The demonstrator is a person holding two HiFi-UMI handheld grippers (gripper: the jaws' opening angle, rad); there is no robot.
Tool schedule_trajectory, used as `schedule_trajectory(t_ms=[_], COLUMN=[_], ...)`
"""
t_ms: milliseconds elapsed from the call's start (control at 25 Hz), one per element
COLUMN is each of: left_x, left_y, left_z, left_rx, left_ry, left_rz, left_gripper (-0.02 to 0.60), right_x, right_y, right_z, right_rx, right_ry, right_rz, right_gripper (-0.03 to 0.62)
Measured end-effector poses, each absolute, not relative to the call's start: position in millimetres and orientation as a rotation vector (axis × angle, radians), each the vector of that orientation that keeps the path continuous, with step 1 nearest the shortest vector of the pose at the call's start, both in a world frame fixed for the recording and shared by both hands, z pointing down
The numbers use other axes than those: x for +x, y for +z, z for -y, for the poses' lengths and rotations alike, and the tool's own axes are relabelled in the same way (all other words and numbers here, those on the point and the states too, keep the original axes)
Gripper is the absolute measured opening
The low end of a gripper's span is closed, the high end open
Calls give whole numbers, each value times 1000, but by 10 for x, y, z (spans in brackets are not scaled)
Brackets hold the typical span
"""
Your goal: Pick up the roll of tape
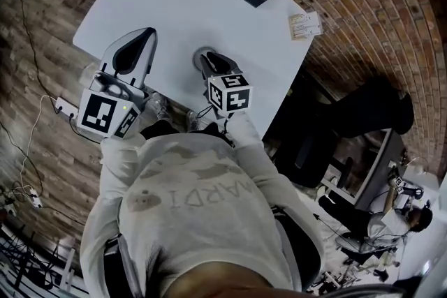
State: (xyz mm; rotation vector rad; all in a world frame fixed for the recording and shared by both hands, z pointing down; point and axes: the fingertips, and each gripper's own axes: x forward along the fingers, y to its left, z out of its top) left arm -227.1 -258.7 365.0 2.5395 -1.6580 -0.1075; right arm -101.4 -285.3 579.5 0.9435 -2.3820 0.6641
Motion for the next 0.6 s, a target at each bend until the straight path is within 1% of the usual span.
schedule_trajectory(t_ms=[360,600], left_x=[-2441,-2535], left_y=[3711,3752], left_z=[2868,3042], left_rx=[2574,2593], left_ry=[-103,-95], left_rz=[1582,1532], left_gripper=[5,5], right_x=[-1224,-1267], right_y=[6212,6406], right_z=[2774,2812], right_rx=[891,911], right_ry=[662,670], right_rz=[2255,2166], right_gripper=[133,141])
